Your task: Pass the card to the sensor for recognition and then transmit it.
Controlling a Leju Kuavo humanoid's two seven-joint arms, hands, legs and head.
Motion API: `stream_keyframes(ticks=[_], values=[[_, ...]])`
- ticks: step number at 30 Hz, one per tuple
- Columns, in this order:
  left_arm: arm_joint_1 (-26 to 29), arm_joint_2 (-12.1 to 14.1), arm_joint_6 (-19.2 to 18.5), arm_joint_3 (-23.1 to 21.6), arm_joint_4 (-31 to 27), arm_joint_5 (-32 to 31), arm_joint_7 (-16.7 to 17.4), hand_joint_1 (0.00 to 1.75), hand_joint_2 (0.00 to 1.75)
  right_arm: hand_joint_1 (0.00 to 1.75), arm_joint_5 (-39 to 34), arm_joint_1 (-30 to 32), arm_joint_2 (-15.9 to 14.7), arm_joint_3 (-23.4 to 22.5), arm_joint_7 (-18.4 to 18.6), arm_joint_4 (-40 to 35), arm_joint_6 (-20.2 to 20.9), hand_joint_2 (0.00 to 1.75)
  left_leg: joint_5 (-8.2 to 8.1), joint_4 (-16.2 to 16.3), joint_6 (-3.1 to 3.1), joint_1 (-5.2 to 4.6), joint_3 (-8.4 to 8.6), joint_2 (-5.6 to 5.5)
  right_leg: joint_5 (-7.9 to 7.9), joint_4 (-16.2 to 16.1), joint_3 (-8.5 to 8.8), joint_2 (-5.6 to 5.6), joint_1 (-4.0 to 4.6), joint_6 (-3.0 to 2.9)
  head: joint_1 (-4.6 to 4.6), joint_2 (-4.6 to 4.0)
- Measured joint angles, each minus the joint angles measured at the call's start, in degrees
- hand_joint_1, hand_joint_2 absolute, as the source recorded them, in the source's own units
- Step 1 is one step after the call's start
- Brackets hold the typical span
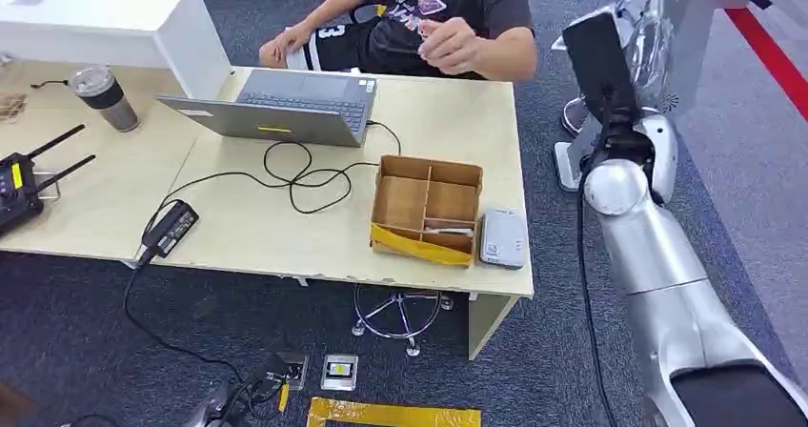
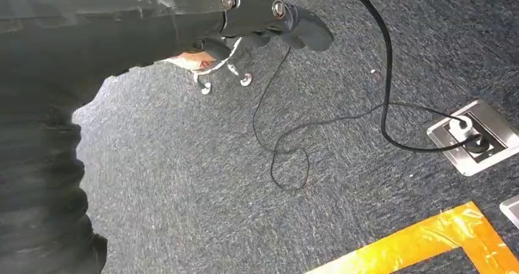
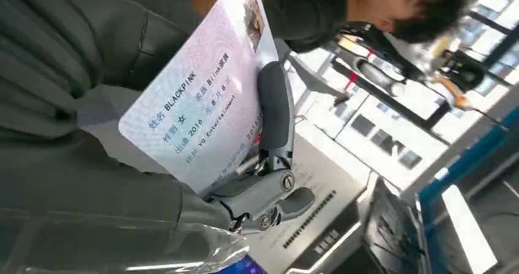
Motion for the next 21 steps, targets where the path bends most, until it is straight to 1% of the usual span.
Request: stream_keyframes(ticks=[4, 6, 10, 12, 14, 17, 21], values=[[-0.07, -0.13, -0.22, 0.0, 0.0, -0.3, 0.0, 0.0, 1.75, 1.75, 1.81, -2.31, 0.19, 0.04, -0.33, -2.87, 1.55, 1.75, 0.0, 0.0, 0.0, 0.0, -0.02, 0.0, 0.0, 0.0, 0.0, 0.0, 0.0, 0.0, 0.02, 0.0], [-0.25, -0.28, -0.39, 0.0, 0.0, -0.5, 0.0, 0.0, 1.75, 1.75, 3.11, -4.26, 0.77, 0.15, -0.81, -3.04, 2.43, 1.75, 0.0, 0.0, 0.0, 0.0, -0.01, 0.0, 0.01, 0.01, 0.0, 0.0, 0.0, 0.0, 0.0, 0.02], [-0.9, -0.77, -0.55, -0.02, 0.0, -0.9, -0.02, 0.0, 1.75, 1.75, 5.66, -8.05, 2.91, 0.63, -2.73, -2.89, 3.98, 1.75, 0.01, -0.01, 0.0, 0.01, -0.04, -0.01, 0.01, 0.03, 0.01, -0.02, 0.01, 0.0, 0.02, 0.0], [-1.24, -0.98, -0.55, -0.02, 0.0, -0.98, -0.04, 0.0, 1.75, 1.75, 7.19, -10.19, 4.51, 1.49, -3.61, -2.23, 5.6, 1.75, 0.0, -0.02, -0.01, 0.01, -0.07, 0.0, 0.01, 0.07, -0.02, -0.01, 0.01, -0.01, 0.0, 0.0], [-1.75, -1.29, -0.55, -0.02, 0.0, -0.92, -0.22, 0.0, 1.75, 1.75, 9.45, -12.57, 6.63, 2.73, -3.52, -0.17, 7.52, 1.75, 0.0, -0.02, -0.01, 0.02, -0.07, 0.0, 0.0, 0.08, -0.04, 0.0, 0.02, -0.02, 0.02, 0.0], [-2.53, -1.81, -0.59, -0.02, -0.02, -0.92, -0.57, 0.0, 1.75, 1.75, 13.5, -15.28, 10.12, 5.07, -1.73, 4.54, 9.18, 1.75, 0.02, -0.02, -0.02, 0.06, -0.07, -0.03, -0.01, 0.08, -0.03, -0.06, 0.06, -0.03, 0.0, 0.0], [-3.03, -2.32, -0.72, -0.02, -0.02, -1.09, -0.63, 0.0, 1.75, 1.75, 16.92, -16.68, 13.16, 7.72, 0.33, 10.71, 10.67, 1.75, 0.02, -0.03, -0.03, 0.06, -0.07, -0.05, -0.01, 0.07, -0.02, -0.06, 0.06, -0.03, 0.0, 0.0]])
